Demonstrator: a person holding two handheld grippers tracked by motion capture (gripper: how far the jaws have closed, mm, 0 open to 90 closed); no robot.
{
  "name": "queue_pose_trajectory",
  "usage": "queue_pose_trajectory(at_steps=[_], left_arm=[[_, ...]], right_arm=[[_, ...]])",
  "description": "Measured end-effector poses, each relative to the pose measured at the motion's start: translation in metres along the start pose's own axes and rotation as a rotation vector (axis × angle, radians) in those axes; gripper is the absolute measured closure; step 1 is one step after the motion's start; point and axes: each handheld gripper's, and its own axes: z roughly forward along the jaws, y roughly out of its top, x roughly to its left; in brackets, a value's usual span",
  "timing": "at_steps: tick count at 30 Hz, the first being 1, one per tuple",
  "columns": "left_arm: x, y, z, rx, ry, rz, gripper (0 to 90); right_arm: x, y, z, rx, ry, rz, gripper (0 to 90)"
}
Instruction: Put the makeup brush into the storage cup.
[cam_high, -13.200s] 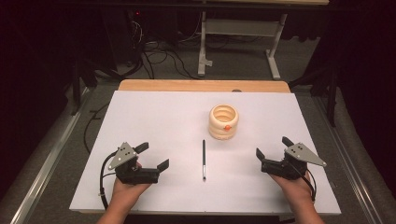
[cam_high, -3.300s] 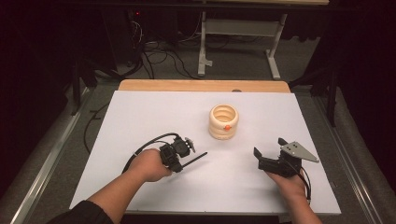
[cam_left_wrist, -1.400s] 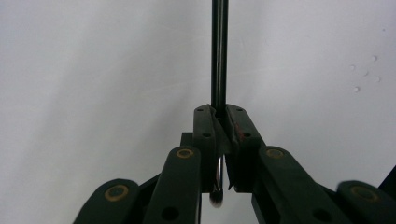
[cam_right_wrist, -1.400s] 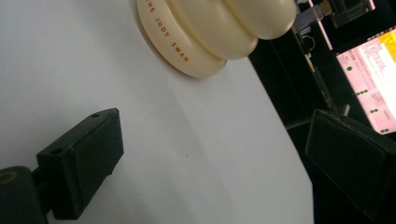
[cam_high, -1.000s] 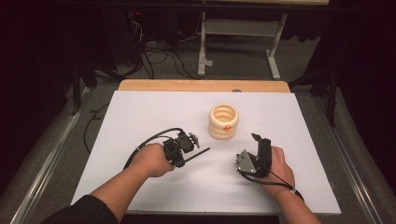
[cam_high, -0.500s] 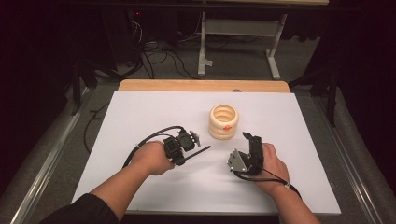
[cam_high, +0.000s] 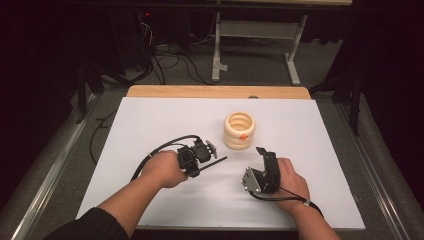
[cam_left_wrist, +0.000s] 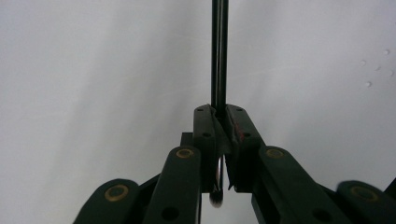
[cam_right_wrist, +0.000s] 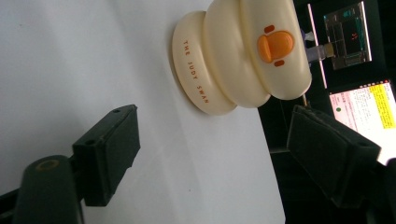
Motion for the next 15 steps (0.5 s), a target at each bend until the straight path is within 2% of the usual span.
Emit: queue_pose_trajectory(at_steps=[3, 6, 11, 13, 14, 15], left_arm=[[-0.0018, 0.0015, -0.0008, 0.001, -0.005, 0.024, 83.8], [-0.0026, 0.0034, -0.0003, -0.002, -0.007, 0.024, 83.8], [-0.0044, 0.0074, 0.0022, 0.006, -0.012, 0.038, 83.9], [-0.0061, 0.0089, 0.0028, 0.002, -0.017, 0.041, 83.9], [-0.0067, 0.0097, 0.0034, 0.001, -0.019, 0.044, 83.9], [-0.0072, 0.0103, 0.0036, 0.005, -0.019, 0.044, 83.9]], right_arm=[[0.0031, 0.0022, -0.0012, 0.010, 0.019, -0.017, 28.0], [0.0058, 0.0040, -0.0017, -0.003, 0.043, -0.049, 34.5], [0.0058, 0.0069, -0.0056, -0.008, 0.018, -0.063, 43.9], [0.0080, 0.0083, -0.0071, 0.001, 0.030, -0.040, 47.1], [0.0075, 0.0082, -0.0061, -0.009, 0.031, -0.071, 47.7], [0.0083, 0.0085, -0.0058, -0.013, 0.032, -0.082, 48.4]])
